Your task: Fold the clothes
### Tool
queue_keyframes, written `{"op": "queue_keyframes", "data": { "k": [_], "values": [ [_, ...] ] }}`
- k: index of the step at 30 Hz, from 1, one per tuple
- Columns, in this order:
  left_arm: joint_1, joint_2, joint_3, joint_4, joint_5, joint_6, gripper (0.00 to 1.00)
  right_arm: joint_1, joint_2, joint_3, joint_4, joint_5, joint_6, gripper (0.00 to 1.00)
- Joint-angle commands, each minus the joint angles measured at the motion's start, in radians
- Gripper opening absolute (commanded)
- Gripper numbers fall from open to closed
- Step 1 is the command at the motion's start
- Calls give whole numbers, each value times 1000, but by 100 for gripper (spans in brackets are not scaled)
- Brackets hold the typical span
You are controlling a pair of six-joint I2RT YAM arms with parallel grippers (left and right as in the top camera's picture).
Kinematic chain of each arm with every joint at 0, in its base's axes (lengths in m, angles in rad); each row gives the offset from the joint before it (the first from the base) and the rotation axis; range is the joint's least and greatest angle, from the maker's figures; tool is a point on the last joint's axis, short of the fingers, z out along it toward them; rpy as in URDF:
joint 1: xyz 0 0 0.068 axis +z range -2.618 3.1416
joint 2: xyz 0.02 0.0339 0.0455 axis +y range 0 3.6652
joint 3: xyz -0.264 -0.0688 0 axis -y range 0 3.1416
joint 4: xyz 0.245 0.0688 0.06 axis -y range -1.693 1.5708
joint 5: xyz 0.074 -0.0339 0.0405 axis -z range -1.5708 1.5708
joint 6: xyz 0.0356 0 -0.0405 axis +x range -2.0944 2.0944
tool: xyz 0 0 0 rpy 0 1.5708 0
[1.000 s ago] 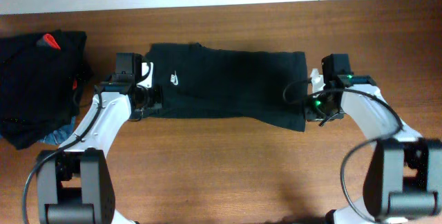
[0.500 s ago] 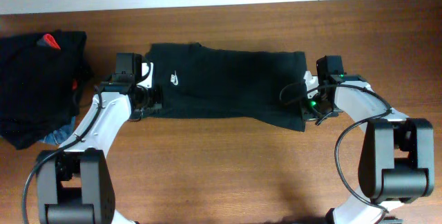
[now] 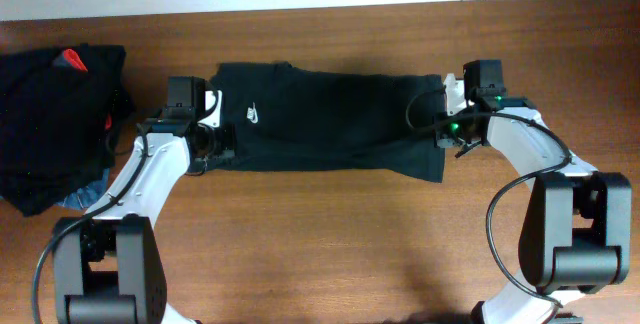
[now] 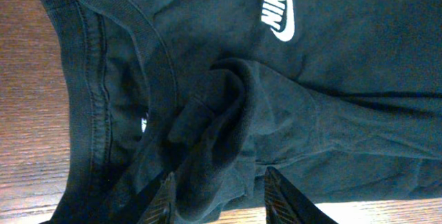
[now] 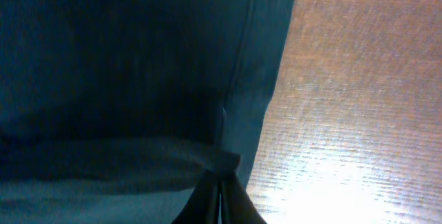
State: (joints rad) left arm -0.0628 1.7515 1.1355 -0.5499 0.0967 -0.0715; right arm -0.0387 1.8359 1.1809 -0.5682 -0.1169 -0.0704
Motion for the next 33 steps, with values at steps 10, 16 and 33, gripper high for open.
{"op": "queue_keyframes", "data": {
  "k": [10,16,33],
  "values": [
    [0,2,7,-1,-7,8,41,-1,0,19,34,-27,30,20],
    [0,2,7,-1,-7,8,41,110,-2,127,-180,-209,-343,4],
    [0,2,7,-5,-7,8,40,320,72,125,-168,-84,-528,4]
  ]
}}
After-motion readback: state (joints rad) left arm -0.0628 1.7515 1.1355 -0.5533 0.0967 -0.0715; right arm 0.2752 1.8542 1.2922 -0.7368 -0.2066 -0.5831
